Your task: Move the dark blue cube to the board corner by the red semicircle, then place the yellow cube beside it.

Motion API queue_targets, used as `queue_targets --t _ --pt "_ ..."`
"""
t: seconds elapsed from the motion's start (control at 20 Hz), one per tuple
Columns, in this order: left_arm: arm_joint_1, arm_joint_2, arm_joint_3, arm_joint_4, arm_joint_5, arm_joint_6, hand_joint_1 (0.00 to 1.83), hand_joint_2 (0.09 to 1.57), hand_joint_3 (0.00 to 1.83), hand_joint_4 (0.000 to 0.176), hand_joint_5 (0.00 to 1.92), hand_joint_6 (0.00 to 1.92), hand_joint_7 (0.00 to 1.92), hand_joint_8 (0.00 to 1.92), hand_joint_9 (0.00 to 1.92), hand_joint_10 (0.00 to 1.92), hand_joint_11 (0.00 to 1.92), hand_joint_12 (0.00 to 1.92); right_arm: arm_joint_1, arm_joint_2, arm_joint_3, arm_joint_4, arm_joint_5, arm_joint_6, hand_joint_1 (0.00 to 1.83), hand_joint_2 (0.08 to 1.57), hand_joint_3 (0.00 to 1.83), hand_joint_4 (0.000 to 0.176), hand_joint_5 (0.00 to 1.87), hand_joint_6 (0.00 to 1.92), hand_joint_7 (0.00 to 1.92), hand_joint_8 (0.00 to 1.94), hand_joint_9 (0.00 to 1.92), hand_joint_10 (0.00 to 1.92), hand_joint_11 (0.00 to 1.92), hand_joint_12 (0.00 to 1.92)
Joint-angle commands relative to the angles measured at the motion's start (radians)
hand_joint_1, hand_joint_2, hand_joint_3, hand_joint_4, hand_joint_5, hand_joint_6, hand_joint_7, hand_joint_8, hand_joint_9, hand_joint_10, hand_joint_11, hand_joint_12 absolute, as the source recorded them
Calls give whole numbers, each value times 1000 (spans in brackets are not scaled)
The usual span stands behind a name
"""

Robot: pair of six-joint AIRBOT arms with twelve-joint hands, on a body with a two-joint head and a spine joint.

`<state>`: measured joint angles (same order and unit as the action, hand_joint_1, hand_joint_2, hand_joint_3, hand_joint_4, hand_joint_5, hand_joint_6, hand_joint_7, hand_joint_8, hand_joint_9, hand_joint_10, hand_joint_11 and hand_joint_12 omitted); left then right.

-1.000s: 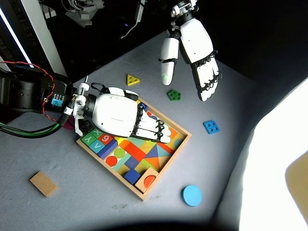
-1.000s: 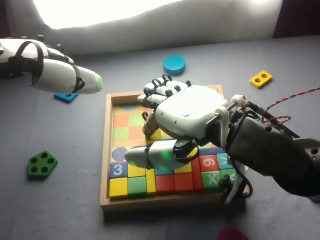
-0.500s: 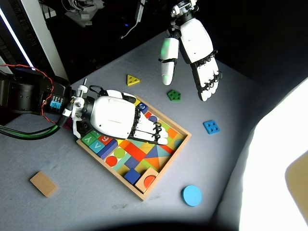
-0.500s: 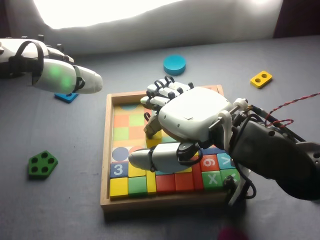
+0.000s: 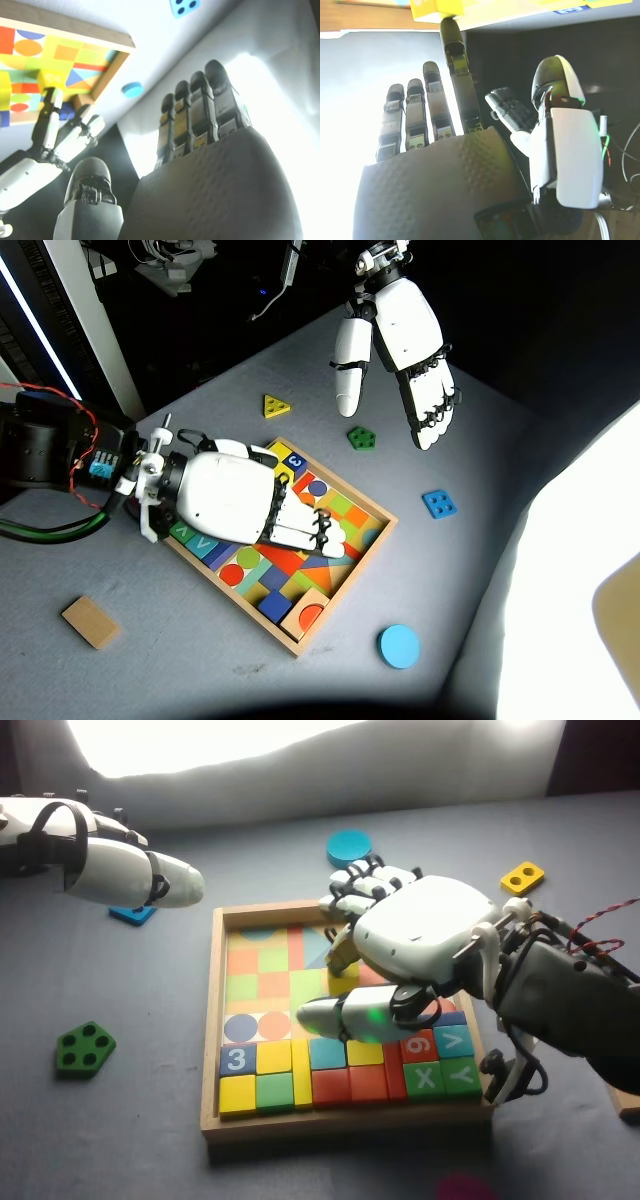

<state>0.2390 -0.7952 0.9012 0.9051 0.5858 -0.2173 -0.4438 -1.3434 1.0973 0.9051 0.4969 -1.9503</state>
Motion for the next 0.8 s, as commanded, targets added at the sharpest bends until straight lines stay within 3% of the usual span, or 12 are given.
queue_targets --t 0.0,0.35,0.75 --pt "-9 -2 -1 49 -37 -4 0 1162 0 0 163 8 176 1 142 8 0 427 -10 9 9 -14 32 -8 0 1132 4 0 775 2 184 9 11 5 0 0" --pt "-9 -1 -3 45 -37 -5 0 1165 0 0 151 0 169 0 123 4 0 386 -22 36 51 -71 11 53 0 1129 1 0 762 0 189 15 0 0 0 0" --pt "-9 -1 -3 45 -37 -5 0 1166 0 0 170 2 186 1 127 2 0 401 -25 51 73 -71 16 57 0 1125 0 0 763 6 201 12 4 2 0 0"
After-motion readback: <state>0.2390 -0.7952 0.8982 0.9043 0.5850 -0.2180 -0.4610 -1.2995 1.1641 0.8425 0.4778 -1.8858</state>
